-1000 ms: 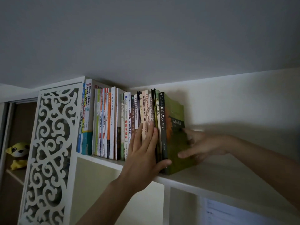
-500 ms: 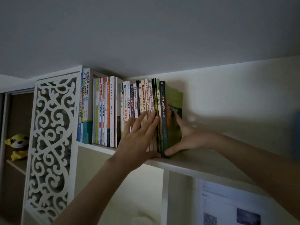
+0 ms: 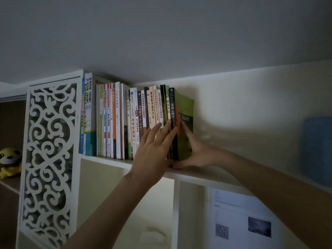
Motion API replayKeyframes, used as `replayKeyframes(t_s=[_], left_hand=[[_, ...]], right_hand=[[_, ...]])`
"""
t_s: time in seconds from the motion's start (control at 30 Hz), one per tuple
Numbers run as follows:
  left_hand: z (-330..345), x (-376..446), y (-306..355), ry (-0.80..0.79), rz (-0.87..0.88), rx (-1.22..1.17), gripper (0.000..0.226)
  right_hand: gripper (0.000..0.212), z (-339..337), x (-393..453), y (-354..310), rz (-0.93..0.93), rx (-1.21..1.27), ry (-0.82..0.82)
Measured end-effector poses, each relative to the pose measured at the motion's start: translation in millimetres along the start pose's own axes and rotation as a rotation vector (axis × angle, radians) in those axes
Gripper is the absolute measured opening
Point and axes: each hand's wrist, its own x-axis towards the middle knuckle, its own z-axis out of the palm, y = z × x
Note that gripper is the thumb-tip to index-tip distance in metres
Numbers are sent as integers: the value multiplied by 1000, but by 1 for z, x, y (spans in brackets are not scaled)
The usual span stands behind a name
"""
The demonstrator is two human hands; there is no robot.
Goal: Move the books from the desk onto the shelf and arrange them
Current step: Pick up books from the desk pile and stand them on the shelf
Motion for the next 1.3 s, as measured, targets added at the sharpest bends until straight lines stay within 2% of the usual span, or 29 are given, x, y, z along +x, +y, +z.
replayKeyframes(t_s=[0.13,0.3,0.37,0.43,0.5,0.53,0.6,0.7,0.8,0.9,1.0,1.07,1.1,1.17,1.23,1.3], left_hand=[[3,5,-4,-36,15,-30,96],[7,0,-6,46,19,-38,90],[2,-5,0,140,48,-45,66],[-5,-22,9,208,77,-183,31],[-12,-49,24,124,152,-363,9],[-12,-65,34,28,187,-441,7],[3,-100,60,-217,261,-556,12],[54,-161,109,-568,339,-669,16],[122,-224,173,-869,376,-778,28],[171,-285,253,-1186,391,-801,65],[206,-344,330,-1417,398,-816,81],[220,-374,377,-1520,399,-826,99],[221,-385,399,-1557,403,-812,97],[219,-401,440,-1622,364,-814,82],[217,-410,475,-1617,270,-842,69],[222,-413,506,-1625,205,-834,64]], right_hand=[[137,10,-10,-5,-42,79,37],[124,10,-23,-26,-51,111,105],[96,11,-38,-40,-62,-5,257],[58,17,-63,-49,-142,-204,479],[28,30,-101,-51,-251,-300,596],[19,41,-126,-45,-273,-335,603],[13,67,-181,-27,-214,-434,518],[15,111,-279,26,66,-524,313],[15,147,-393,85,543,-508,133],[21,170,-514,121,1052,-410,80],[23,196,-625,125,1396,-316,54],[20,211,-682,118,1549,-226,77],[19,217,-706,113,1600,-191,86],[28,226,-749,104,1704,-151,114],[30,233,-784,98,1777,-94,161],[34,237,-811,102,1819,-35,175]])
